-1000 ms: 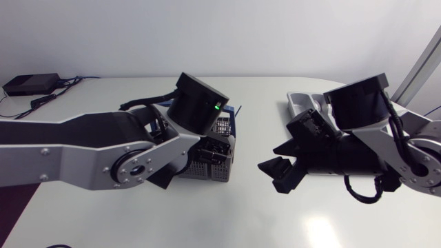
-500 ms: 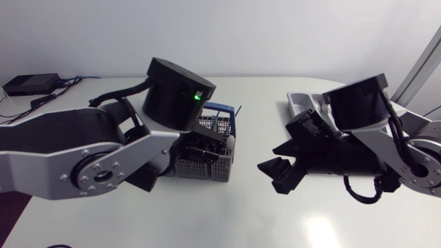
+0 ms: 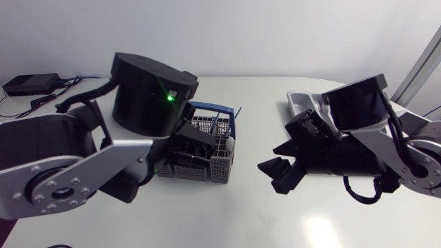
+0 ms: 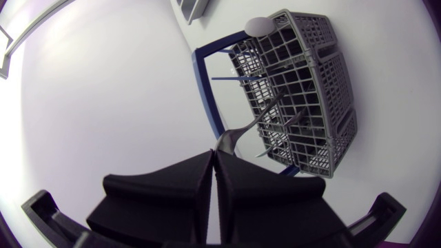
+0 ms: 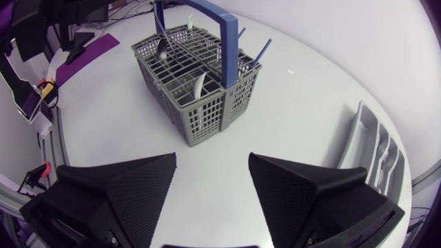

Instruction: Unload the cutlery basket into the drawer organizer.

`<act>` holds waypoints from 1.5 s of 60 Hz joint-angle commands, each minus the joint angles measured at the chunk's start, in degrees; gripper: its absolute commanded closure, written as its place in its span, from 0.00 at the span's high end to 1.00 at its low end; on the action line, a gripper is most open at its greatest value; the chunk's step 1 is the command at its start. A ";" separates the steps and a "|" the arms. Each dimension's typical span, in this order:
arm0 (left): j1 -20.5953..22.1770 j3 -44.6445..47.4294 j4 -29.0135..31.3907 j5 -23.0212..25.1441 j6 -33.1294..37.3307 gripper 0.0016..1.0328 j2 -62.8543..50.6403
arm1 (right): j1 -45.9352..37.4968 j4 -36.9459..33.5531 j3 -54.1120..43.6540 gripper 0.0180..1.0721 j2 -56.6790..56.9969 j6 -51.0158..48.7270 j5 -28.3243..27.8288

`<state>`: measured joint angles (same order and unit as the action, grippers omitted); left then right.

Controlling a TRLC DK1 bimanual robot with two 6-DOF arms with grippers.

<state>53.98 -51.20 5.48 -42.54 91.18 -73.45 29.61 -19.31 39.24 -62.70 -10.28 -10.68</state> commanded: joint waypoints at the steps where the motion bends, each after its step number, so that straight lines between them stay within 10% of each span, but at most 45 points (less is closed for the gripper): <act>1: 0.87 1.10 -0.20 -0.61 2.16 0.03 2.00 | 0.72 0.15 -1.63 0.73 -0.06 1.23 0.66; 31: 4.56 -4.61 4.63 -1.84 -9.00 0.03 3.84 | 2.39 2.61 -4.88 0.73 7.15 -2.46 5.14; 90: 4.91 -51.46 42.25 24.00 -62.70 0.03 -26.48 | 8.01 6.57 -13.84 0.73 27.98 -12.04 14.10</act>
<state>59.96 -97.73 44.97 -20.29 33.85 -96.88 36.40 -14.06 27.20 -35.11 -20.45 2.20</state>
